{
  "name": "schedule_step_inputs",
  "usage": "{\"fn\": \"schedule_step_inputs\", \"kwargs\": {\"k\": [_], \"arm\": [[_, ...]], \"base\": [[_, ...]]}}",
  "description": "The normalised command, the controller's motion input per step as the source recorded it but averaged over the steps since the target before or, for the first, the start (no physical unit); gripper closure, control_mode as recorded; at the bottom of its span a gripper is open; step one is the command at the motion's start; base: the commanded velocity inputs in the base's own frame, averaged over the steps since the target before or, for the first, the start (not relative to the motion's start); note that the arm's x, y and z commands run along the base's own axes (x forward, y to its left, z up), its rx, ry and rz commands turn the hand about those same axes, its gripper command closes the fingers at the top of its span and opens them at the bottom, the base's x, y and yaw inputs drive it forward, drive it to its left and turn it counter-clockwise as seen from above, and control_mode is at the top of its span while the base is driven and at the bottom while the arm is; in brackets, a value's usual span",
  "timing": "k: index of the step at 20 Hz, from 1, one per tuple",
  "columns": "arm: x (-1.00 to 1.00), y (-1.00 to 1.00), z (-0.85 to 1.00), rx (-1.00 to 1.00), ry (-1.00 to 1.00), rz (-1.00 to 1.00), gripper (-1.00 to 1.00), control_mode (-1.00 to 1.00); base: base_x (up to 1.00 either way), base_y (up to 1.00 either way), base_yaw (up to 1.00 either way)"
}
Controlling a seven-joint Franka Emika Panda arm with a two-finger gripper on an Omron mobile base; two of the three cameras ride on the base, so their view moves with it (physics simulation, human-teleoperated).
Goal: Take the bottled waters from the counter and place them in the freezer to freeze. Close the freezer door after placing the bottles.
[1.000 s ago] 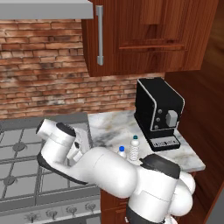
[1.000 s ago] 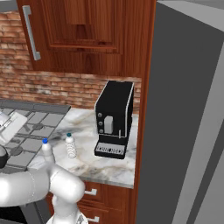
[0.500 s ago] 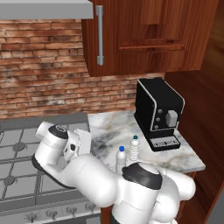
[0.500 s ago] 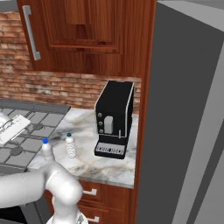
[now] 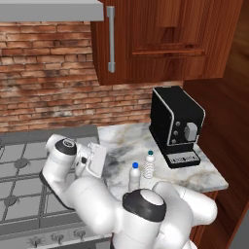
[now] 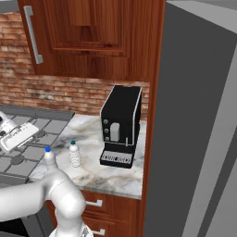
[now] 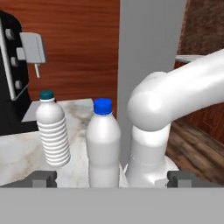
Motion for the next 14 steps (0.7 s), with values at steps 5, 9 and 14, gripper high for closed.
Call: {"fn": "schedule_step_inputs", "kwargs": {"k": [5, 9, 14], "arm": [[0.0, -0.28, -0.05, -0.01, 0.01, 0.0, -1.0, -1.0], [-0.01, -0.21, -0.14, -0.03, 0.0, -0.01, -1.0, -1.0], [-0.07, -0.26, -0.07, -0.06, 0.0, -0.08, -1.0, -1.0]], "base": [[0.0, 0.0, 0.0], [0.0, 0.0, 0.0], [0.0, 0.0, 0.0]]}}
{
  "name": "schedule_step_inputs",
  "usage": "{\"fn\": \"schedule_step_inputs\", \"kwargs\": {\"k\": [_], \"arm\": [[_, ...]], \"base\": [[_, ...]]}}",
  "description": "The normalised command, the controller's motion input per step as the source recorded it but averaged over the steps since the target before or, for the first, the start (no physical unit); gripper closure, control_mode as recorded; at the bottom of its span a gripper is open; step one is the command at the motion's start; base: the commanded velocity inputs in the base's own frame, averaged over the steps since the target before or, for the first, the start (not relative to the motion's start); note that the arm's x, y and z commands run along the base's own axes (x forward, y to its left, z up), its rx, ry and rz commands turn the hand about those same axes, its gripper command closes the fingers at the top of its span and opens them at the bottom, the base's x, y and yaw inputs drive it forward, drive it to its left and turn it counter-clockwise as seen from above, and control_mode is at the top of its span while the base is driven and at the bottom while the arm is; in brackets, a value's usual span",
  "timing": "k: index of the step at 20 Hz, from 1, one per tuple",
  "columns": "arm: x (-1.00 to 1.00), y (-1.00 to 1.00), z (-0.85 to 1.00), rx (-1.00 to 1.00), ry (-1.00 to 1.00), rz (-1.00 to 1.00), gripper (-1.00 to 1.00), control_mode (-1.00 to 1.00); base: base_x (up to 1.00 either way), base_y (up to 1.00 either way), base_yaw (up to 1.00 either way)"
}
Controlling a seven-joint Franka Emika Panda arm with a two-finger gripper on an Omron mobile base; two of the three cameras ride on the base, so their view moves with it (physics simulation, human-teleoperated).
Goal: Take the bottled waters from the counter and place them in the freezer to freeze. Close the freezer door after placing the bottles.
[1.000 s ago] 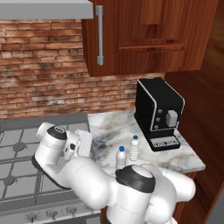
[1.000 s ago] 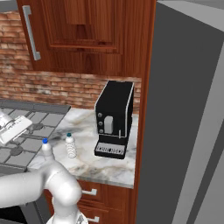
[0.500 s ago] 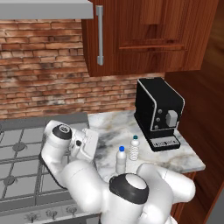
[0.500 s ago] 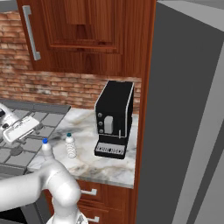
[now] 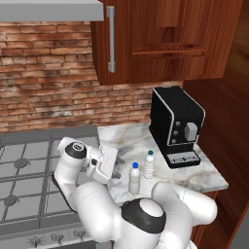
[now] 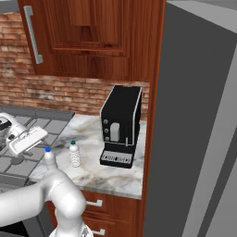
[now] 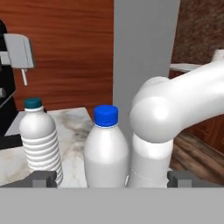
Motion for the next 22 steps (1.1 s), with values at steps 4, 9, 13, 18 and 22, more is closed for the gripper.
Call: {"fn": "schedule_step_inputs", "kwargs": {"k": [4, 9, 13, 18, 22], "arm": [[0.0, -0.28, -0.09, -0.07, 0.0, -0.1, -1.0, -1.0], [-0.01, -0.23, -0.03, -0.07, 0.0, -0.1, -1.0, -1.0], [0.0, -0.17, 0.0, -0.09, 0.0, -0.1, -1.0, -1.0], [0.0, -0.1, -0.03, -0.09, 0.0, -0.09, -1.0, -1.0], [0.0, -0.1, -0.05, -0.08, 0.0, -0.09, -1.0, -1.0]], "base": [[0.0, 0.0, 0.0], [0.0, 0.0, 0.0], [0.0, 0.0, 0.0], [0.0, 0.0, 0.0], [0.0, 0.0, 0.0]]}}
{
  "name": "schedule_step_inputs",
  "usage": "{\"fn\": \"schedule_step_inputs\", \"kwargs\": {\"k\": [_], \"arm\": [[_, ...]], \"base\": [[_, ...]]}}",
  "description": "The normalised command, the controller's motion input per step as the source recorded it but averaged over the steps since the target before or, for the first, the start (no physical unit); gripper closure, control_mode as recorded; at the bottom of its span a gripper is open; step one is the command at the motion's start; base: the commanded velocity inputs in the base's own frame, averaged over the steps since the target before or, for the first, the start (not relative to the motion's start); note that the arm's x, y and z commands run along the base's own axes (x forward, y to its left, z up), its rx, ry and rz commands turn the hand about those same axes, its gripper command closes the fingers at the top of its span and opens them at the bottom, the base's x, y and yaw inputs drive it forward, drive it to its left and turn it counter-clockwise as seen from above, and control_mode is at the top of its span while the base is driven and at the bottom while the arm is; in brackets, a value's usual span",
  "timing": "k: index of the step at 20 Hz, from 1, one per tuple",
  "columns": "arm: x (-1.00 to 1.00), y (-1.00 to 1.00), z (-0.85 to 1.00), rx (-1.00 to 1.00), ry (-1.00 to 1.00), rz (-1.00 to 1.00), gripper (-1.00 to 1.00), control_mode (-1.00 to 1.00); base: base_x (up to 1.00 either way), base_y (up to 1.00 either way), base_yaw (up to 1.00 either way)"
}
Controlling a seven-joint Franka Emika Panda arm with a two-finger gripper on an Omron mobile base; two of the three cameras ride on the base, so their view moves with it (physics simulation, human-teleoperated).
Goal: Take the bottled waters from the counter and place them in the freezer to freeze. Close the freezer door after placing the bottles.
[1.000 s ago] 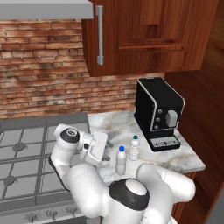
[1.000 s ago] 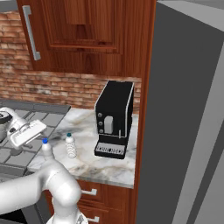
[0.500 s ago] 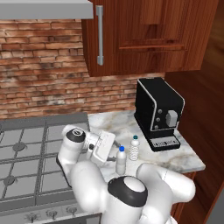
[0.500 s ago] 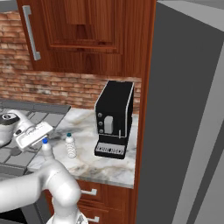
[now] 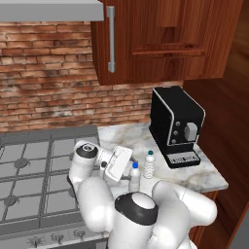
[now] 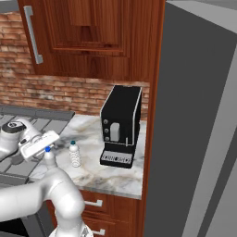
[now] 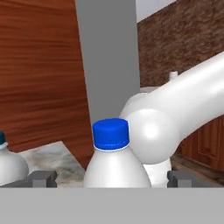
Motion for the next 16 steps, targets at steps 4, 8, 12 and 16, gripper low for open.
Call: {"fn": "schedule_step_inputs", "kwargs": {"k": [4, 8, 12, 16], "arm": [[0.0, -0.13, -0.07, -0.08, 0.0, -0.1, -1.0, -1.0], [0.0, -0.14, -0.03, -0.07, 0.0, -0.1, -1.0, -1.0], [0.0, -0.13, 0.0, -0.04, 0.0, -0.09, -1.0, -1.0], [-0.06, -0.04, -0.04, 0.0, 0.0, -0.07, -1.0, -1.0]], "base": [[0.0, 0.0, 0.0], [0.0, 0.0, 0.0], [0.0, 0.0, 0.0], [0.0, 0.0, 0.0]]}}
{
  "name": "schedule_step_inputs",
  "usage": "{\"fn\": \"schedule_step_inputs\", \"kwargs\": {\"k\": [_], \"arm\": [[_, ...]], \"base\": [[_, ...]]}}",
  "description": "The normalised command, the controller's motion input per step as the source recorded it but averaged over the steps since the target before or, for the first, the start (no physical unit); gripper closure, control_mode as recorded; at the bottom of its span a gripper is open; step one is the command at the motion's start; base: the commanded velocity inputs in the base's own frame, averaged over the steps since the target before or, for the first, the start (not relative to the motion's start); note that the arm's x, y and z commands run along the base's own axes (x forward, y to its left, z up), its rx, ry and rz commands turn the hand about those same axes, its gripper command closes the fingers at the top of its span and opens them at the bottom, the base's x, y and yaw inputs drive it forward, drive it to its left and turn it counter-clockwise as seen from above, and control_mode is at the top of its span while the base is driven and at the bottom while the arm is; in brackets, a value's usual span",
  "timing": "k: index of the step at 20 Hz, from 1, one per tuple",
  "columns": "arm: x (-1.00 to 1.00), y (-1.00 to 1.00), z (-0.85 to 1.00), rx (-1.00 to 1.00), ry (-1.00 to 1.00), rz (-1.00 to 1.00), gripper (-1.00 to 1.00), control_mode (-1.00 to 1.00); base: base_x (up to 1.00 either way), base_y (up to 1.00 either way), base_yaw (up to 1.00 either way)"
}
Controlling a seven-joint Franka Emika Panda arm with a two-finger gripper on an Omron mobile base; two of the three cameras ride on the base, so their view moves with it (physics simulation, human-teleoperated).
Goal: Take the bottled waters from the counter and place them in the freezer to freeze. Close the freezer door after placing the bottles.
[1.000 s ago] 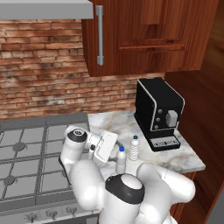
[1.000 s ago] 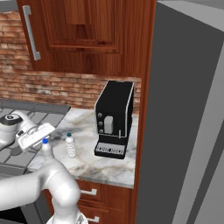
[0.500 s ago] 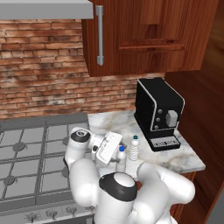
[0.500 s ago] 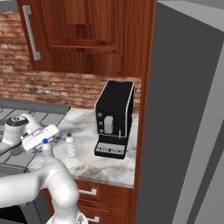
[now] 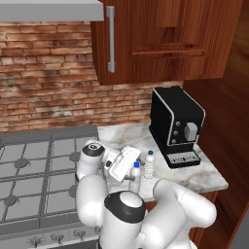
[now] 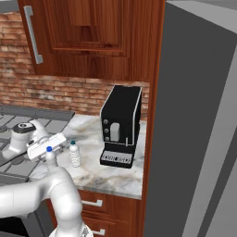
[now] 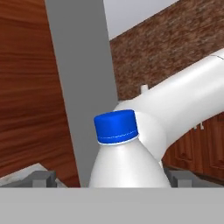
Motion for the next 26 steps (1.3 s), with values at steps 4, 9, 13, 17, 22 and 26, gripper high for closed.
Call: {"fn": "schedule_step_inputs", "kwargs": {"k": [4, 9, 13, 17, 22, 26], "arm": [[-0.15, 0.0, -0.03, 0.0, 0.0, -0.01, -1.0, -1.0], [-0.23, 0.0, -0.02, 0.0, 0.0, 0.0, -1.0, -1.0], [-0.23, 0.0, -0.05, 0.0, 0.0, 0.0, -1.0, -1.0], [-0.14, 0.0, -0.1, 0.0, 0.0, 0.0, -1.0, -1.0], [-0.01, 0.06, -0.06, 0.0, 0.0, 0.0, 1.0, -1.0], [0.19, -0.01, 0.0, 0.01, 0.0, 0.06, 1.0, -1.0]], "base": [[0.0, 0.0, 0.0], [0.0, 0.0, 0.0], [0.0, 0.0, 0.0], [0.0, 0.0, 0.0], [0.0, 0.0, 0.0], [0.0, 0.0, 0.0]]}}
